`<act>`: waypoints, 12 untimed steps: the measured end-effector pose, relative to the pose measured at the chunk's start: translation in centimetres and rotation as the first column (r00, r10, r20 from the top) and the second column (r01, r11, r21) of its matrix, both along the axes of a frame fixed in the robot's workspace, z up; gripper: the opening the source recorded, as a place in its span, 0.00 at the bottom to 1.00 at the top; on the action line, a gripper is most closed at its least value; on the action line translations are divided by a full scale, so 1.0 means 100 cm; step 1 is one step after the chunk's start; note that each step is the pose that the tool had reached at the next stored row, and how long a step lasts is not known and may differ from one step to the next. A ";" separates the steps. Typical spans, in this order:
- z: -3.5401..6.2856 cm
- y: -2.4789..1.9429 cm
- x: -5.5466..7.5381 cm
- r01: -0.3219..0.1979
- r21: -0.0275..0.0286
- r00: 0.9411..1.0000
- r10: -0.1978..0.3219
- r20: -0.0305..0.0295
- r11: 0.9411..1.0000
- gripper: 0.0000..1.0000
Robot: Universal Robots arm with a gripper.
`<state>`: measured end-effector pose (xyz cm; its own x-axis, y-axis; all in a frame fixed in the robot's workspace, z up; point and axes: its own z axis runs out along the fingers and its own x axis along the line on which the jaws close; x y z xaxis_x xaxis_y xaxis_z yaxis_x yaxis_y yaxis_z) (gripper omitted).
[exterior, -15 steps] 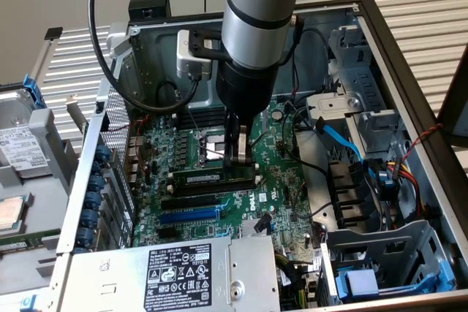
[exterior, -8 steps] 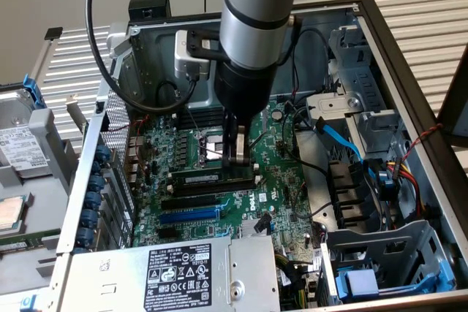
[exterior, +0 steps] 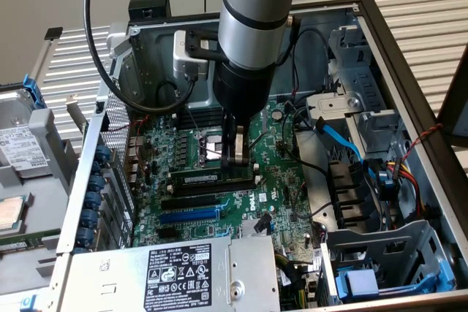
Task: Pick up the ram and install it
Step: 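Insert the ram into the slot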
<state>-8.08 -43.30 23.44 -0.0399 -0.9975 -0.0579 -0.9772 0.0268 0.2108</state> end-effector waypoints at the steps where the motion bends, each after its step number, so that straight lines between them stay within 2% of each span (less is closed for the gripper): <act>1: -0.0001 0.0000 0.000 0.000 0.000 1.000 0.000 0.001 1.000 0.12; 12: -0.0012 0.0001 0.000 0.000 0.000 1.000 0.000 0.002 1.000 0.12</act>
